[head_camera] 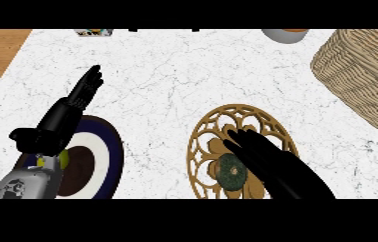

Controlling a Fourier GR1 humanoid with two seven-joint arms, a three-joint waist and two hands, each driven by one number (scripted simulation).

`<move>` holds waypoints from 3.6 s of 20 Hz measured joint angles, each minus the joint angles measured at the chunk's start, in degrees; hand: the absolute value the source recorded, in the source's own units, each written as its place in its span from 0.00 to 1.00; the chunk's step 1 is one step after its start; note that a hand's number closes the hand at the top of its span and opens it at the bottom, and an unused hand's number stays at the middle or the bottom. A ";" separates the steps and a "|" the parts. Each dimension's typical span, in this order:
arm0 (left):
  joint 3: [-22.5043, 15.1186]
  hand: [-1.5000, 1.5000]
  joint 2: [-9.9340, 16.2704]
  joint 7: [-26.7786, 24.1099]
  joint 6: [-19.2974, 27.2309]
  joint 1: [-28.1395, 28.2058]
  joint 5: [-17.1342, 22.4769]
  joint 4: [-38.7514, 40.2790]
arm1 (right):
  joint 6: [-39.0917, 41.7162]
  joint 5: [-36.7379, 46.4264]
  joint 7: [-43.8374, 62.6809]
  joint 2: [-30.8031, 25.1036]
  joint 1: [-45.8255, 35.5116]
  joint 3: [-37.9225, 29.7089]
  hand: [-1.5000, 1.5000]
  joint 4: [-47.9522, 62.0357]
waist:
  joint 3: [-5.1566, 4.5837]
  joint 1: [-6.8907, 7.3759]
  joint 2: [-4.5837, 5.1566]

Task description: Pick the squash from the placemat and place it in the basket

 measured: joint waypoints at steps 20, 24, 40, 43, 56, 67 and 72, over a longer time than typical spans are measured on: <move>2.07 0.50 -3.81 -0.02 -2.25 -0.41 -3.79 0.49 | 0.14 13.18 0.21 8.28 -2.80 2.68 0.00 11.10 | -0.01 0.11 0.02; 2.75 0.50 -4.05 1.13 -2.93 -0.86 -3.49 -0.15 | -0.23 14.44 -0.77 8.86 -3.76 1.32 0.00 14.27 | -0.01 0.11 0.02; 3.92 0.50 -5.43 0.21 -4.18 -0.20 -4.91 -0.16 | 0.82 18.75 -5.43 9.78 -3.67 2.50 1.00 21.12 | -0.51 0.13 -0.47; 3.97 0.50 -5.44 0.42 -4.31 -0.33 -5.31 -0.38 | 0.93 19.08 -6.99 9.22 -3.87 2.00 1.00 21.34 | -0.59 0.08 -0.54; 5.97 0.50 -5.10 0.17 -4.32 1.02 -4.73 -0.27 | -12.93 21.01 -32.81 -13.03 2.81 0.71 1.00 17.14 | 0.10 -2.44 -0.88; 7.48 0.50 -4.36 -0.47 -4.16 2.63 -4.23 -1.05 | -28.06 2.38 -67.31 -31.50 16.77 -10.74 1.00 25.53 | 0.61 -4.51 -0.35; 7.69 0.50 -4.34 -0.74 -4.16 3.16 -4.15 -1.18 | -26.24 -12.38 -74.04 -34.68 21.83 -13.81 1.00 26.99 | 0.56 -4.67 -0.35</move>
